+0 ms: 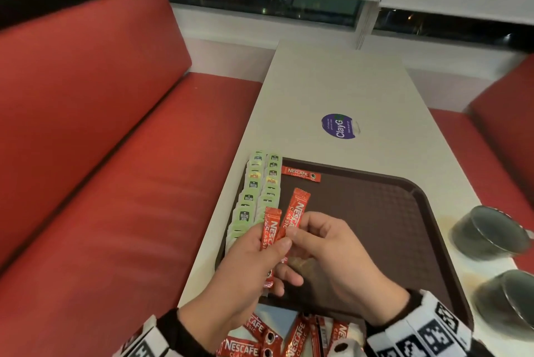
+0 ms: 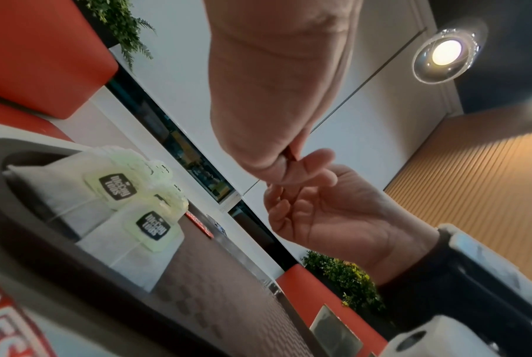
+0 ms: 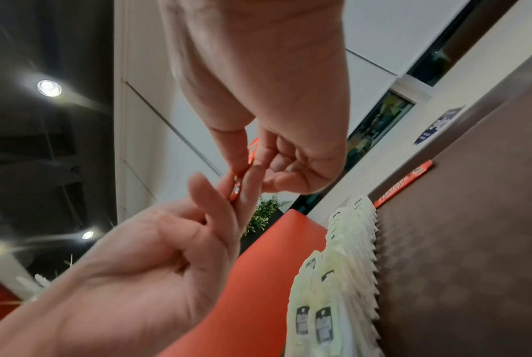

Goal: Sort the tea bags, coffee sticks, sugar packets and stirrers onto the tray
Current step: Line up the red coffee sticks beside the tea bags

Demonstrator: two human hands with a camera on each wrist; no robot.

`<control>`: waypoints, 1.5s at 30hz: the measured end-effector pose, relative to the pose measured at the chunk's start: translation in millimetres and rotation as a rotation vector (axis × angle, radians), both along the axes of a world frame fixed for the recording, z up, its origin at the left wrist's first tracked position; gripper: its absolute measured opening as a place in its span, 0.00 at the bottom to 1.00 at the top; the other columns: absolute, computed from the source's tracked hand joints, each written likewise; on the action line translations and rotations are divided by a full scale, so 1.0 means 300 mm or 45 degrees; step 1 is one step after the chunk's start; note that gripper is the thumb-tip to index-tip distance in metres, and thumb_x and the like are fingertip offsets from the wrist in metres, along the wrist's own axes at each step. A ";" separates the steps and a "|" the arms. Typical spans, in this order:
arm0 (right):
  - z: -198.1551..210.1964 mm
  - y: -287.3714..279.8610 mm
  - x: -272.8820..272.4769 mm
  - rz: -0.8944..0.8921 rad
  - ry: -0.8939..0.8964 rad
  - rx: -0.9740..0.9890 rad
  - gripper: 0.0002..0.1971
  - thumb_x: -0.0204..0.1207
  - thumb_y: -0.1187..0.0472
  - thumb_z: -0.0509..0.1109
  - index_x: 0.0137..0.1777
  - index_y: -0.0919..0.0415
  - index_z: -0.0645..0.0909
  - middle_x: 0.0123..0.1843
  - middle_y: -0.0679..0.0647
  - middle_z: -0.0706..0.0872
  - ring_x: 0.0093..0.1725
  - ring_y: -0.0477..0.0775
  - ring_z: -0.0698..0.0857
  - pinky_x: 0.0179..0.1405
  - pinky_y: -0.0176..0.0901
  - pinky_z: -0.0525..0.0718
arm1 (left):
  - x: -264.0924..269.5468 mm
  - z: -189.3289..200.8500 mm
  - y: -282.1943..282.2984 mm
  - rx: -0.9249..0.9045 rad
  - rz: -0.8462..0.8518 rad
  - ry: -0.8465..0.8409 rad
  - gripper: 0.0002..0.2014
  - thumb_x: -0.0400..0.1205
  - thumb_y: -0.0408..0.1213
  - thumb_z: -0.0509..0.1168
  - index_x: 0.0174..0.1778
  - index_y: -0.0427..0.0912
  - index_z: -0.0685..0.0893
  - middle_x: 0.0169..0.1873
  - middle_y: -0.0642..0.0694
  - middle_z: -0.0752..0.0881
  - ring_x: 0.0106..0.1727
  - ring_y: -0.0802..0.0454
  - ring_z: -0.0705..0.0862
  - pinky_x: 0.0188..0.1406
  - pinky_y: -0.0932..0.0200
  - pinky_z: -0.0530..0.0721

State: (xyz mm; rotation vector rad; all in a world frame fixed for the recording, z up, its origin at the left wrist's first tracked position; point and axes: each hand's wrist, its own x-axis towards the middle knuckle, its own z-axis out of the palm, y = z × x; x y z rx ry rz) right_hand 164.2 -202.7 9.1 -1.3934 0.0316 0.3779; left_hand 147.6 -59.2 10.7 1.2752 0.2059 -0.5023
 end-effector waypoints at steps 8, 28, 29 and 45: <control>-0.005 -0.018 0.083 -0.021 0.053 -0.124 0.06 0.82 0.69 0.62 0.48 0.63 0.80 0.38 0.57 0.89 0.36 0.54 0.86 0.34 0.41 0.83 | -0.002 -0.031 0.024 0.044 0.063 0.070 0.10 0.85 0.43 0.57 0.57 0.45 0.79 0.36 0.42 0.90 0.18 0.52 0.75 0.13 0.66 0.63; -0.191 -0.112 0.594 0.118 -0.232 -1.705 0.08 0.78 0.62 0.68 0.54 0.58 0.86 0.58 0.56 0.86 0.58 0.56 0.83 0.59 0.44 0.78 | -0.015 -0.067 0.105 0.016 0.193 0.124 0.11 0.84 0.42 0.58 0.55 0.39 0.80 0.36 0.39 0.90 0.18 0.51 0.76 0.12 0.66 0.63; -0.193 -0.110 0.595 0.110 -0.243 -1.726 0.08 0.78 0.62 0.67 0.54 0.58 0.86 0.58 0.56 0.86 0.59 0.57 0.83 0.59 0.45 0.78 | -0.014 -0.069 0.106 0.013 0.196 0.121 0.11 0.84 0.42 0.58 0.54 0.39 0.79 0.36 0.39 0.90 0.18 0.51 0.76 0.12 0.66 0.63; -0.216 -0.110 0.590 0.266 -0.595 -2.118 0.15 0.79 0.49 0.67 0.62 0.53 0.81 0.58 0.53 0.83 0.60 0.57 0.78 0.58 0.51 0.74 | -0.004 -0.069 0.096 -0.015 0.198 0.130 0.11 0.85 0.41 0.58 0.54 0.39 0.79 0.36 0.38 0.90 0.18 0.51 0.76 0.11 0.66 0.65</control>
